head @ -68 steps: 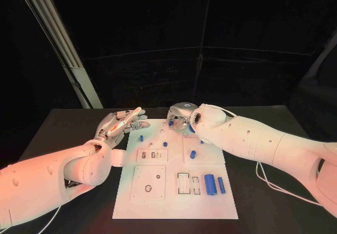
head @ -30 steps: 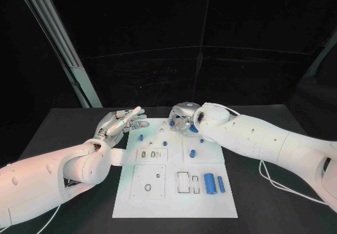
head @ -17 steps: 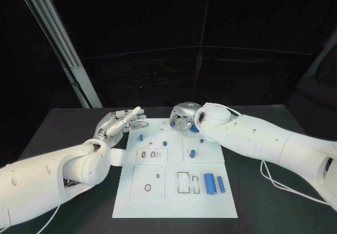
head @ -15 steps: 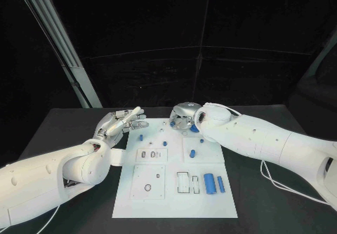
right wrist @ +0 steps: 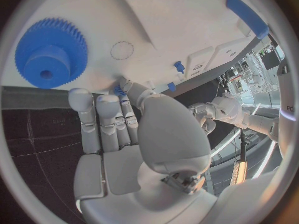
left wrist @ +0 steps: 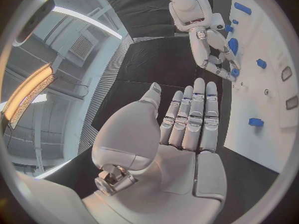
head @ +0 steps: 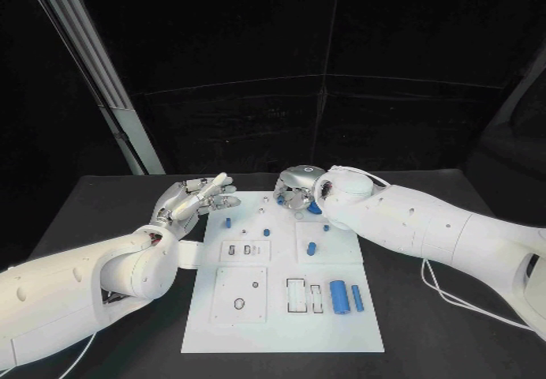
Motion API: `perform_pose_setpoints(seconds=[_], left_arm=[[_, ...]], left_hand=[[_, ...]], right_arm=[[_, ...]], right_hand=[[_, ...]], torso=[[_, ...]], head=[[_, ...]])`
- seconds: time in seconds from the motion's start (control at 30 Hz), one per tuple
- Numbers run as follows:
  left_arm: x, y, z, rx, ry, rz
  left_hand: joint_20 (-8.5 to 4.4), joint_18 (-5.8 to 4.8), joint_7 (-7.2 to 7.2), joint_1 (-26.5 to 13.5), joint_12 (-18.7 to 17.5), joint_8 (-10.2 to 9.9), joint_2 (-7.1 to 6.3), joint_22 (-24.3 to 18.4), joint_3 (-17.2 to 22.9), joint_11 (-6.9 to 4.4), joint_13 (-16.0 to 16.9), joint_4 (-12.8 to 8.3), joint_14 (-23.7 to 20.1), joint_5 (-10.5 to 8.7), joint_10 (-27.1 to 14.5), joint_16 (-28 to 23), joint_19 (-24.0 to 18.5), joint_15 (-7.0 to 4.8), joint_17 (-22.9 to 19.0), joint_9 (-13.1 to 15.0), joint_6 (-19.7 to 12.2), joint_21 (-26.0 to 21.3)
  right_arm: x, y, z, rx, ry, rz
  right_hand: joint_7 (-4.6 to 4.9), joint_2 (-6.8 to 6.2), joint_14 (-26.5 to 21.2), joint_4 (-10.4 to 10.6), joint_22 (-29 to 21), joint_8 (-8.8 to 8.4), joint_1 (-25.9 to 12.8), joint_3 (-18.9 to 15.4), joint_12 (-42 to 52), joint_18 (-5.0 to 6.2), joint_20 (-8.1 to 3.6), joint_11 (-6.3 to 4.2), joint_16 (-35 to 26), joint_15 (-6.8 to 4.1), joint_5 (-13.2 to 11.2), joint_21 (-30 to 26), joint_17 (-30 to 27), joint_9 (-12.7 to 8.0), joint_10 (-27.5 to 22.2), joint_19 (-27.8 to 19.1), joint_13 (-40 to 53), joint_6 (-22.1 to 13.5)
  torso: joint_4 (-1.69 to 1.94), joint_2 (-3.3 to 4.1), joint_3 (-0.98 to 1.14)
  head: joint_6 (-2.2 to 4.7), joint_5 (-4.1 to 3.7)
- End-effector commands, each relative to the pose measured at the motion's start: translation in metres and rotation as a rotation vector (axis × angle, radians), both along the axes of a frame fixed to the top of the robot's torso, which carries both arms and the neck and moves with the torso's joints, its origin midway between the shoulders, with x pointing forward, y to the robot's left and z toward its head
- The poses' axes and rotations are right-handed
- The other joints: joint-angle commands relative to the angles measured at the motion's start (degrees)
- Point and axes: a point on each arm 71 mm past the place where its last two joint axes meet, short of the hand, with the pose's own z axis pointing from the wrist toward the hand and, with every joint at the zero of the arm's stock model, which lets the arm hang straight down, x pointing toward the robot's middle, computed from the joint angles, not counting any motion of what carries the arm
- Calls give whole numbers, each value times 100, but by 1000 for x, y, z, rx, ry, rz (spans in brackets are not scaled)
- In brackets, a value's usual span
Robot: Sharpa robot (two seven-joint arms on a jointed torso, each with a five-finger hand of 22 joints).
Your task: Assemble the parts on the task board
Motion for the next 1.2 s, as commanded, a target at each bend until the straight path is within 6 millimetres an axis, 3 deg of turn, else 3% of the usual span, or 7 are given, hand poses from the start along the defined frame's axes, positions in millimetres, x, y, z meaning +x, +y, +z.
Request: perform_pose_setpoints(seconds=[0.03, 0.23, 0.7, 1.03, 1.2], left_arm=[[0, -1, 1, 2, -4, -7], [0, 0, 1, 3, -3, -6], [0, 0, 1, 4, -1, -4], [0, 0, 1, 5, 1, -5], [0, 0, 1, 5, 1, -5]], left_hand=[[12, 86, 26, 39, -25, -35, 2, -7, -1, -5, -6, -32, 1, 1, -45, -29, 37, 33, 7, -8, -2, -25], [12, 86, 26, 39, -25, -35, 2, -7, -1, -5, -6, -32, 1, 1, -45, -29, 37, 33, 7, -8, -2, -25], [12, 86, 28, 42, -31, -39, 8, -9, -1, -4, -5, -37, 2, 1, -47, -32, 38, 34, 9, -7, -3, -28], [13, 86, 30, 43, -34, -42, 11, -10, -1, -3, -5, -39, 2, 1, -49, -33, 38, 34, 10, -7, -4, -30], [14, 85, 34, 44, -39, -47, 13, -12, -2, 0, -5, -42, 1, 1, -53, -37, 38, 36, 11, -7, -8, -33]], right_arm=[[-1, -1, -6, -29, 34, 3], [-1, -1, -5, -25, 27, 1], [0, 1, -2, 9, -8, -15], [1, 1, -3, 2, 5, -29], [1, 4, -2, 12, -6, -24]], right_hand=[[-19, -71, -18, -9, 15, -8, -26, 94, -15, 109, -37, 7, -5, -25, 3, 35, -3, 1, 54, -16, 11, 41], [-61, -151, 5, 163, 74, 41, -389, 110, 49, 98, -42, -41, 43, -51, -18, 70, 55, 26, 243, 19, 24, 214], [-94, -257, 34, 878, 276, 90, -1131, -534, 173, 55, -95, -122, 111, -121, -36, 164, 147, 37, 557, 198, 59, 480], [-87, -265, 28, 959, 262, 59, -1102, -682, 164, 55, -100, -118, 98, -122, -32, 155, 121, 24, 531, 200, 58, 466], [-97, -210, 29, 950, 268, 60, -977, -701, 171, 55, -101, -124, 106, -126, -29, 155, 136, 25, 536, 206, 61, 490]], torso=[[4, 1, -2], [3, 1, -2], [8, 1, -4], [10, 0, -5], [14, 2, -5]], head=[[-4, -6], [-5, -9], [-4, -16], [-6, -23], [-9, -26]])
